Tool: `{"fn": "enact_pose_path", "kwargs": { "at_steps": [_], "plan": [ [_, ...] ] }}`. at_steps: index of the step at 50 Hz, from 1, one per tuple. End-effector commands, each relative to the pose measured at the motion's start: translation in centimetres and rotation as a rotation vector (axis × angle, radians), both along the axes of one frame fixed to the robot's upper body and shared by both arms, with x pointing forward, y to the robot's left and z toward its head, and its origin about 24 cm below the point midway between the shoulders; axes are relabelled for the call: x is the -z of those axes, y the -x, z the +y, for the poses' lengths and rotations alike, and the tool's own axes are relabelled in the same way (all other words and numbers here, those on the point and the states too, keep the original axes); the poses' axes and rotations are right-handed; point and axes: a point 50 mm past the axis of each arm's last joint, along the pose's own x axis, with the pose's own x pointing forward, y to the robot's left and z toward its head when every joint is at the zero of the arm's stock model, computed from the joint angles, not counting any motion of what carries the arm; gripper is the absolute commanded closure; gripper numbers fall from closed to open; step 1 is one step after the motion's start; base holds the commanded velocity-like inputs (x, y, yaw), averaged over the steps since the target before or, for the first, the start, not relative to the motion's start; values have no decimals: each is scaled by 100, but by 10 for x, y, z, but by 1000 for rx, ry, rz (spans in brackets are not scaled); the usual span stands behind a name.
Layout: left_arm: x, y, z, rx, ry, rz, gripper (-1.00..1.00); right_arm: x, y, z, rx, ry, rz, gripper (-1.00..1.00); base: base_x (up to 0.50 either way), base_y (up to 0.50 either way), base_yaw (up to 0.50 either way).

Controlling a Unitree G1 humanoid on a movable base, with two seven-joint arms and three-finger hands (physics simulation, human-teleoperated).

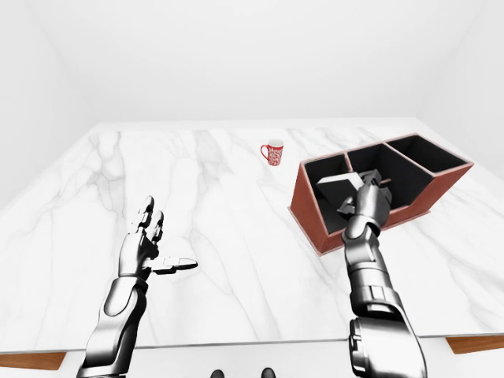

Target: Pick up the book and place it in the left compartment of the caddy.

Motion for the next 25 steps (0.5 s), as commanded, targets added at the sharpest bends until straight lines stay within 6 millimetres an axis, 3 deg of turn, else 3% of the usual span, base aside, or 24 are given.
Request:
{"fn": "enact_pose_path", "kwargs": {
  "at_steps": [1, 25],
  "plan": [
    [0, 0, 0, 0, 1, 0, -100, -11, -7, 3, -19, 108, 1, 100, 0, 0, 0],
    [1, 0, 0, -1, 1, -1, -100, -5, -7, -5, 43, 128, 40, 100, 0, 0, 0]
  ]
}}
